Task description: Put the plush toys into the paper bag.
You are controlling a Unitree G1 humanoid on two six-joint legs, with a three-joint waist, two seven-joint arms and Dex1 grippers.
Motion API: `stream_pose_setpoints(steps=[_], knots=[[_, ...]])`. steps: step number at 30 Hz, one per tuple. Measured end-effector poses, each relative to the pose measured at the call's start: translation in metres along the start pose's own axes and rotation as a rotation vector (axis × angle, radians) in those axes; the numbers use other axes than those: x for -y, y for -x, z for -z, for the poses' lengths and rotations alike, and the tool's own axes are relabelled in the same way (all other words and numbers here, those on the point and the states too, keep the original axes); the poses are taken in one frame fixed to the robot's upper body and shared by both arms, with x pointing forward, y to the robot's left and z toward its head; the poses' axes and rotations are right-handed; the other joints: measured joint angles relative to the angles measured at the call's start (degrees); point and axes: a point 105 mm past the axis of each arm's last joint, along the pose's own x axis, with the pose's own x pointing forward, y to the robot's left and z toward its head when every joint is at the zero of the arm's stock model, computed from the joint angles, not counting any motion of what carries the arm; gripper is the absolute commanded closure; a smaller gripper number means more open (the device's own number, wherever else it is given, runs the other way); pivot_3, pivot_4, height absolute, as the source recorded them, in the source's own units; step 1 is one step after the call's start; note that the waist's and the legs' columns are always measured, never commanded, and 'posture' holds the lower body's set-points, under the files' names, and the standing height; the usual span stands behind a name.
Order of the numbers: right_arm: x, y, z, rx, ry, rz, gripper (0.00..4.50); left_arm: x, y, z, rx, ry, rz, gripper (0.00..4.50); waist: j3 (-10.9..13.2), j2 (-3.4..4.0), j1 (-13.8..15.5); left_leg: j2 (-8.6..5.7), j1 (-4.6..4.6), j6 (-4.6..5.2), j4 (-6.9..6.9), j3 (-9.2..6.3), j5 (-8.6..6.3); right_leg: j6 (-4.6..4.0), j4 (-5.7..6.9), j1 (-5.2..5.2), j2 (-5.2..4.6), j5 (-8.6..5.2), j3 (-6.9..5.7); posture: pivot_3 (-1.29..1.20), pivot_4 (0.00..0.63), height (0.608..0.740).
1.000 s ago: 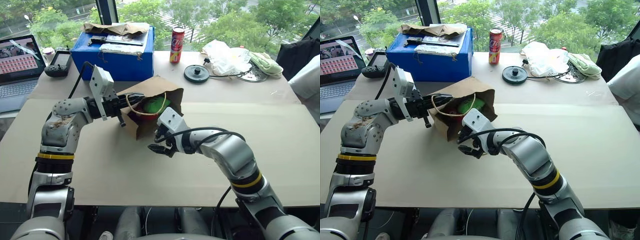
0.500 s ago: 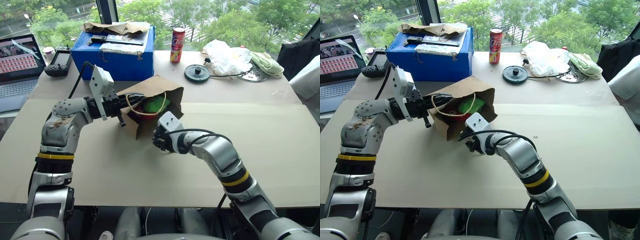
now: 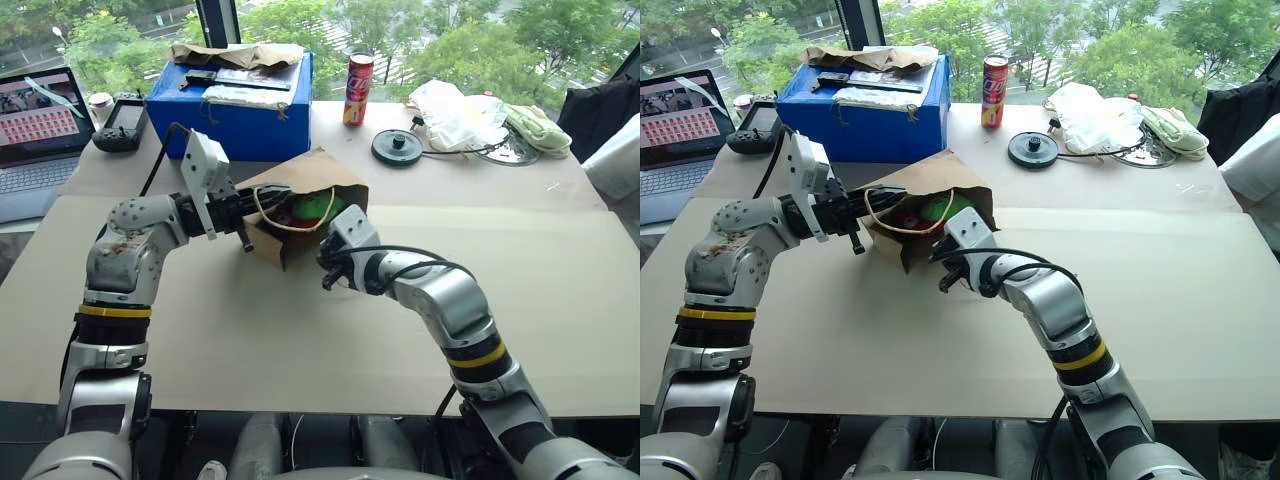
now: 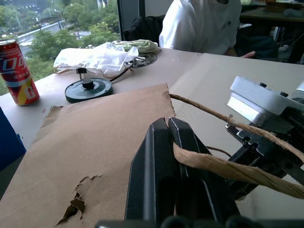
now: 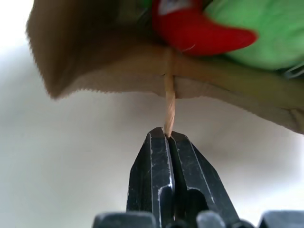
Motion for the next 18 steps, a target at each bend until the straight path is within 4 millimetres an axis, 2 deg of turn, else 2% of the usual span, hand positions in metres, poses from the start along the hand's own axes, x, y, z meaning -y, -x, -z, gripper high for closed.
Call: stream_pose_setpoints(steps=[4,9,18], knots=[[0.022,0.031,-0.019,0.073,0.106,0.081,4.42,-0.002,-0.017,-0.008,0.074,0.027,-0.011,4.50,0.0,0.00,0.1,-0.03,-0.02,0.02,-0.02,0.00,-0.01,0.01,-0.05,-0.01,-0.02,0.00,0.00,0.00,0.150,0.739],[0.026,0.062,-0.042,0.148,0.238,0.122,4.42,-0.001,-0.030,-0.010,0.137,0.077,-0.030,4.50,0.0,0.00,-0.5,0.04,0.02,0.03,-0.04,-0.02,-0.02,0.00,-0.09,-0.02,0.11,-0.01,0.07,0.00,0.150,0.739],[0.006,0.069,-0.062,0.229,0.282,0.071,4.42,0.013,-0.044,-0.003,0.175,0.129,0.016,4.50,0.0,-0.01,-0.4,0.02,0.03,0.02,0.01,-0.01,-0.01,0.00,-0.09,0.00,0.09,-0.01,0.08,0.00,0.150,0.739]])
